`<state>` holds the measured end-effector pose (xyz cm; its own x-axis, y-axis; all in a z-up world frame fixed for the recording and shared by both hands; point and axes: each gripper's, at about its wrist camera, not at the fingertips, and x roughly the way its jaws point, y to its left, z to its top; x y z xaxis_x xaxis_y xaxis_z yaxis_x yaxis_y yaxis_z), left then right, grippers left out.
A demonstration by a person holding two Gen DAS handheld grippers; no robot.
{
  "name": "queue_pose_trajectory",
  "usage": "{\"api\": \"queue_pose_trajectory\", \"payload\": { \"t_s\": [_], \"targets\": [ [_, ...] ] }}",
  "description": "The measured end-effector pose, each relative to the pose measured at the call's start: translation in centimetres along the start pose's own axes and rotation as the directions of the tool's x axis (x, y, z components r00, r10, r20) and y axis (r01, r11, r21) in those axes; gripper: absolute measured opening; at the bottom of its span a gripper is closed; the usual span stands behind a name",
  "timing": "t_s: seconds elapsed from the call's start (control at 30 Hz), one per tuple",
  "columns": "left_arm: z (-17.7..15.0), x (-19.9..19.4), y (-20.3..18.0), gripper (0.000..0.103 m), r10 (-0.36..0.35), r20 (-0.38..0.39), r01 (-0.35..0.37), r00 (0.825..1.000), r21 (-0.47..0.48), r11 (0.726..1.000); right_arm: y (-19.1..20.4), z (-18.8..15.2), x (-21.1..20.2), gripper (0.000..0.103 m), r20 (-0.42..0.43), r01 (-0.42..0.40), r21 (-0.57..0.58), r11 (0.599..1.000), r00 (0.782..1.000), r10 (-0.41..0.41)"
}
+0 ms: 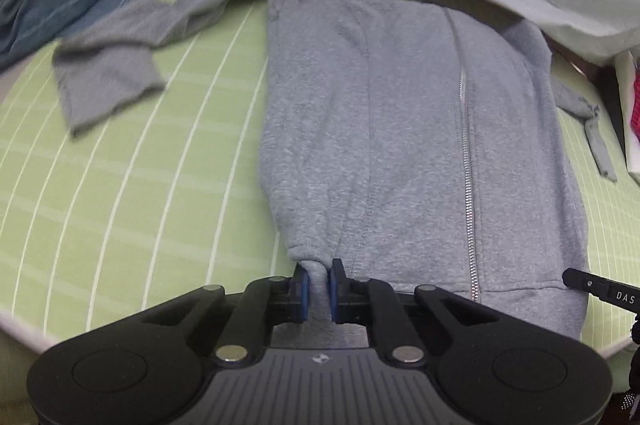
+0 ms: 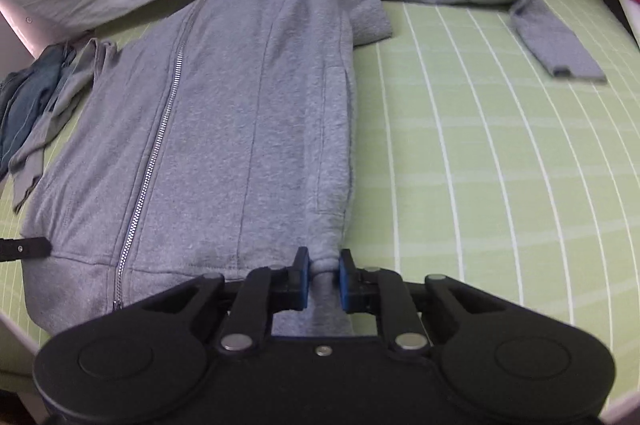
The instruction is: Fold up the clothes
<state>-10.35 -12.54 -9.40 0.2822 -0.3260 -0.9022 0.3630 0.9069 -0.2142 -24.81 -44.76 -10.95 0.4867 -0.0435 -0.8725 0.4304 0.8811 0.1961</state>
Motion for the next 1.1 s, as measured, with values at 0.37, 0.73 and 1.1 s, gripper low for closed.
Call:
{"api": "queue_pose_trajectory", "payload": {
  "t_s": [0.37, 0.73, 1.1],
  "targets": [
    [-1.6, 0.0, -1.1, 0.012, 0.013, -0.042, -0.008, 0.999, 0.102, 0.995, 0.5, -2.3, -1.6, 0.015, -0.037, 0.011, -0.004, 1.0, 0.999, -0.011],
    [1.0, 0.8, -1.0, 0.058, 0.012, -0.042, -0.01, 0.999, 0.039, 0.999, 0.1, -2.5, -1.6, 0.033, -0.038, 0.06, 0.096, 0.994, 0.998, -0.057],
    [3.8, -0.5, -6.8, 0.098, 0.156, 0.18, -0.145, 0.971, -0.073, 0.987, -5.1, 0.9, -2.6, 0.082, 0.081, 0.088, 0.094, 0.992, 0.992, -0.096]
  ]
}}
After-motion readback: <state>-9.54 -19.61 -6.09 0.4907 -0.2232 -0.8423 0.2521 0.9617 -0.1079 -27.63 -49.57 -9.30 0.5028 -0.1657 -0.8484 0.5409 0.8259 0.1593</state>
